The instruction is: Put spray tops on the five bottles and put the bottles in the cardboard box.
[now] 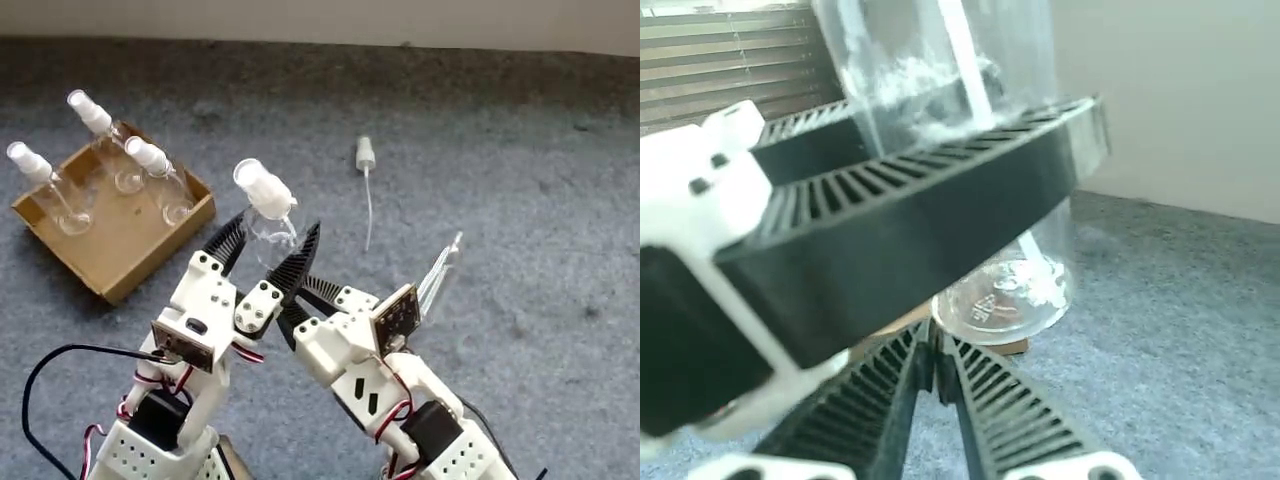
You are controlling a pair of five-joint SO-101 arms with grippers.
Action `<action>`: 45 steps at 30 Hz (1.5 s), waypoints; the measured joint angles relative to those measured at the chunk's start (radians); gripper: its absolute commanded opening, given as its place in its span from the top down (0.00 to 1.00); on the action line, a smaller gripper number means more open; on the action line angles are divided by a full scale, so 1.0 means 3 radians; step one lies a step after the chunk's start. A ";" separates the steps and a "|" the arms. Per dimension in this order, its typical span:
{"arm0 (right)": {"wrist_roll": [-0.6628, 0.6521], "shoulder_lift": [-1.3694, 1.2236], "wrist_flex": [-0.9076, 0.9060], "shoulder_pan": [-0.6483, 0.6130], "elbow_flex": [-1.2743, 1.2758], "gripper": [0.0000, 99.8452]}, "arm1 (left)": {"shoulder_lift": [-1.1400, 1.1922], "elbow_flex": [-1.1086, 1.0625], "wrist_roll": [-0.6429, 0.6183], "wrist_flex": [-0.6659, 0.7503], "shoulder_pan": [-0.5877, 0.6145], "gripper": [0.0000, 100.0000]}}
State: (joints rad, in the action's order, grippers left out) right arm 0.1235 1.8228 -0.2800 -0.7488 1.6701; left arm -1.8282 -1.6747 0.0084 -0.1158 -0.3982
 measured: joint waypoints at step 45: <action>0.0000 0.0010 -0.0338 0.0414 0.0000 1.00 | 0.0041 -0.0031 0.0010 -0.0092 0.0000 0.94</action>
State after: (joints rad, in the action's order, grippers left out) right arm 0.1235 1.8259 -0.3813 -0.6245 1.6701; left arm -1.8159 -1.6840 0.0115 -0.1435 -0.3982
